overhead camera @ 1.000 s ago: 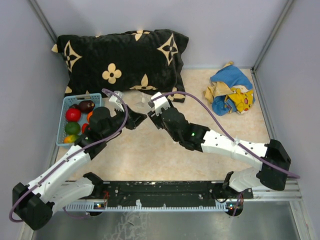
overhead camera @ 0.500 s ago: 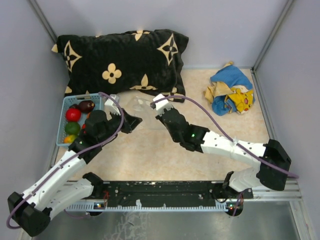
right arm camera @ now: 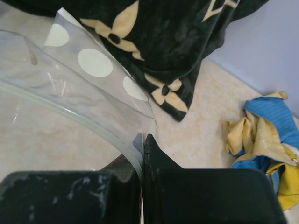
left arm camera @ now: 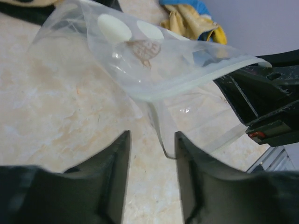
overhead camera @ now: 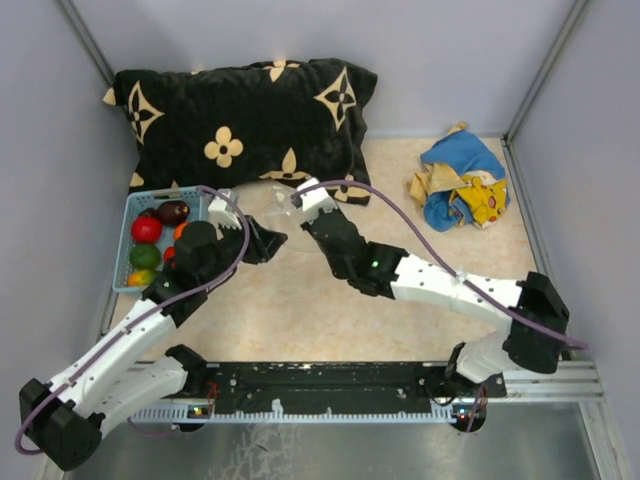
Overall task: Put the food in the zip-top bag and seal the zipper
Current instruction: Open the zipper of the food storage bag, then pick up the fake fruit from the bin, then place the fake fruit in the zipper food storage bag.
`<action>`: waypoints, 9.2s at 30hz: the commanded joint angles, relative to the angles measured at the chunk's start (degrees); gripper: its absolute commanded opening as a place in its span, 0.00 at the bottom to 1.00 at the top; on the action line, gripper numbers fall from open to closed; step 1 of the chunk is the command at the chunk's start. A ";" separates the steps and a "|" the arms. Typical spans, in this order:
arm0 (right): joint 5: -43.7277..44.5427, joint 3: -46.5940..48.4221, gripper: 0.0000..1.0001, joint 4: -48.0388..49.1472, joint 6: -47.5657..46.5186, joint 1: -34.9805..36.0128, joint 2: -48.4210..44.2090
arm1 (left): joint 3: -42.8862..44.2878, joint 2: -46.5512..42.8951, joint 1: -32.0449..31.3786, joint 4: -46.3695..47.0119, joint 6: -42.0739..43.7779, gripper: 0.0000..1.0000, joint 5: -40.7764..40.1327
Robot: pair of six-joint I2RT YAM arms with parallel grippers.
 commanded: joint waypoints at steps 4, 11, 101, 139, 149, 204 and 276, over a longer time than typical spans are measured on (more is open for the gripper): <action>2.21 3.04 0.00 -0.52 15.23 2.41 6.44 | -8.01 -1.45 0.13 6.92 -8.64 0.70 -0.64; -0.16 5.89 0.00 0.30 20.75 3.36 10.86 | -14.90 -5.99 0.14 6.73 -12.13 0.74 -5.55; 1.00 9.30 0.43 -21.79 15.05 1.61 5.18 | -9.47 8.62 0.23 13.61 -11.44 0.00 1.19; 4.97 0.27 0.00 -18.75 16.81 1.61 -5.56 | -7.79 12.78 1.68 13.04 -15.30 0.00 3.77; 3.16 9.59 0.00 -30.05 21.70 1.57 -0.29 | -1.91 18.79 1.71 9.46 -9.75 0.08 8.59; -10.34 14.50 0.00 -21.01 34.69 -6.38 18.69 | 6.46 23.97 43.46 -19.35 12.16 0.85 -20.91; -15.29 20.46 0.00 -27.66 38.43 -6.30 20.75 | 0.27 4.16 41.65 -9.06 -3.72 0.45 25.85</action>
